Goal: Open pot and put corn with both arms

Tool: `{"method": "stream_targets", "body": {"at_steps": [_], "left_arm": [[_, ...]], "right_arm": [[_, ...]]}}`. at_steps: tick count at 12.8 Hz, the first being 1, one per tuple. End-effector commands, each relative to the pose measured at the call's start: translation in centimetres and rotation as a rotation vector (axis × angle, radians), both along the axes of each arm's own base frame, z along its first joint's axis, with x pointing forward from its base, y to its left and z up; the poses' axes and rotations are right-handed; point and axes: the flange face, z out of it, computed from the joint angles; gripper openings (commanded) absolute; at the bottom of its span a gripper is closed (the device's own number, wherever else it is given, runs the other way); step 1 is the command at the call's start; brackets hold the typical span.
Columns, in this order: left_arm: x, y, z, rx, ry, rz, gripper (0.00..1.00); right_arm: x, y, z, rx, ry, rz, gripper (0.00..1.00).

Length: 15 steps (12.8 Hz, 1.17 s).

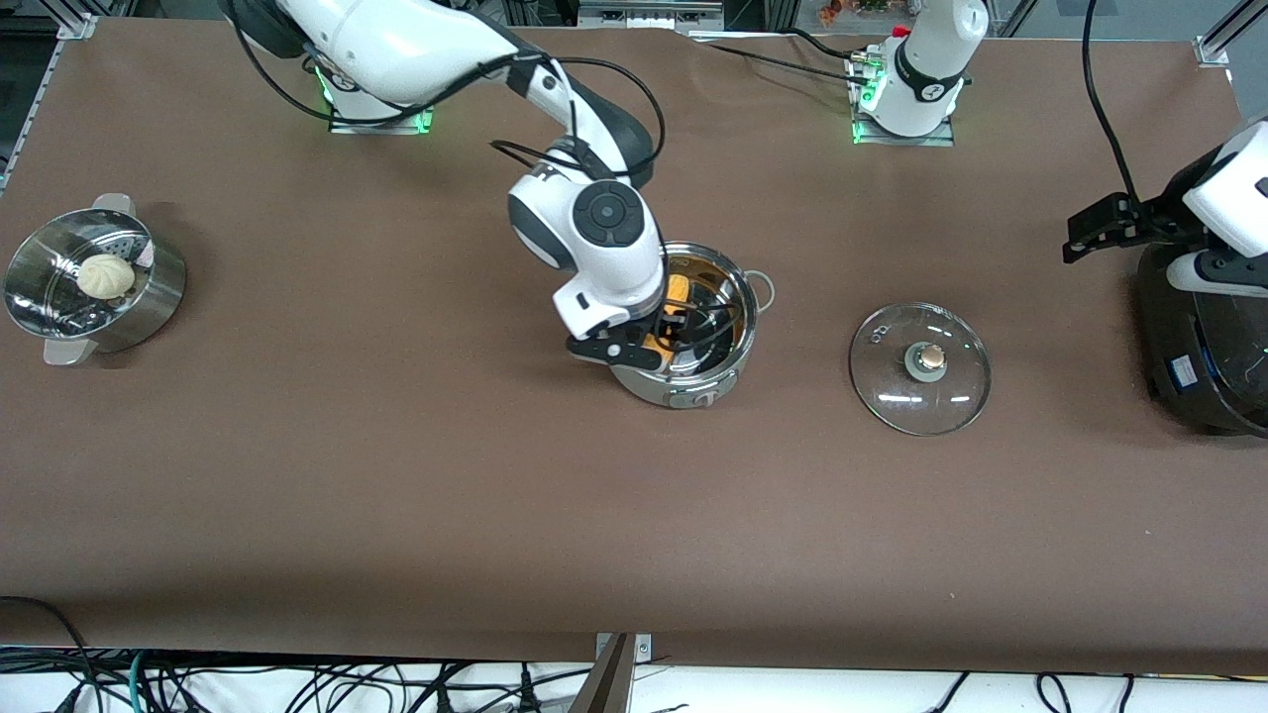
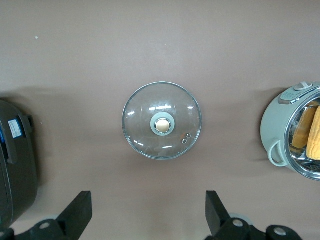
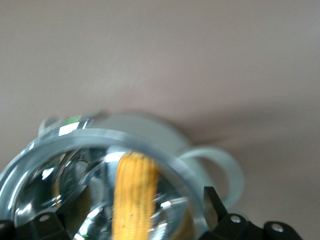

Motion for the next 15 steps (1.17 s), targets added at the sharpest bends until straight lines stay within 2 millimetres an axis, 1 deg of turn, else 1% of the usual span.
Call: {"method": "stream_targets", "body": {"at_steps": [1, 2, 3, 4, 5, 6, 8, 9, 10, 11, 12, 13, 14, 15], "left_arm": [[-0.6, 0.2, 0.1, -0.007, 0.001, 0.014, 1.0], [-0.6, 0.2, 0.1, -0.007, 0.002, 0.014, 1.0], [-0.6, 0.2, 0.1, -0.007, 0.002, 0.014, 1.0], [-0.6, 0.3, 0.2, -0.007, -0.001, 0.016, 1.0], [-0.5, 0.3, 0.1, -0.007, 0.001, 0.016, 1.0], [-0.5, 0.3, 0.1, -0.007, 0.001, 0.017, 1.0], [-0.6, 0.3, 0.2, -0.007, -0.001, 0.017, 1.0], [-0.5, 0.3, 0.2, -0.007, -0.001, 0.019, 1.0], [-0.5, 0.3, 0.2, -0.007, -0.001, 0.019, 1.0], [-0.5, 0.3, 0.2, -0.007, -0.001, 0.017, 1.0], [-0.6, 0.3, 0.2, -0.007, -0.001, 0.017, 1.0], [-0.6, 0.3, 0.2, -0.007, 0.001, 0.019, 1.0], [-0.6, 0.3, 0.2, -0.007, 0.001, 0.019, 1.0], [-0.6, 0.3, 0.2, -0.007, 0.001, 0.017, 1.0]], "right_arm": [[5.0, -12.7, 8.7, -0.076, 0.007, 0.075, 1.0], [6.4, -17.5, 10.9, -0.098, 0.021, 0.079, 1.0], [7.4, -22.4, 13.1, -0.1, 0.031, 0.047, 1.0], [8.2, -27.2, 14.5, -0.082, 0.06, -0.022, 1.0], [8.5, -31.0, 15.8, -0.08, 0.078, -0.076, 1.0], [8.3, -34.2, 16.7, -0.094, 0.103, -0.092, 1.0], [8.7, -42.3, 17.2, -0.085, 0.163, -0.116, 1.0], [9.0, -46.1, 17.9, -0.042, 0.159, -0.113, 1.0], [9.0, -49.8, 18.0, 0.028, 0.16, -0.081, 1.0], [8.2, -51.7, 19.5, 0.091, 0.142, -0.013, 1.0], [7.5, -52.8, 19.9, 0.077, 0.137, 0.012, 1.0], [6.6, -53.2, 21.1, 0.049, 0.123, 0.005, 1.0], [5.5, -52.2, 21.9, 0.008, 0.116, 0.0, 1.0], [4.4, -50.9, 23.4, -0.034, 0.09, 0.004, 1.0]]}}
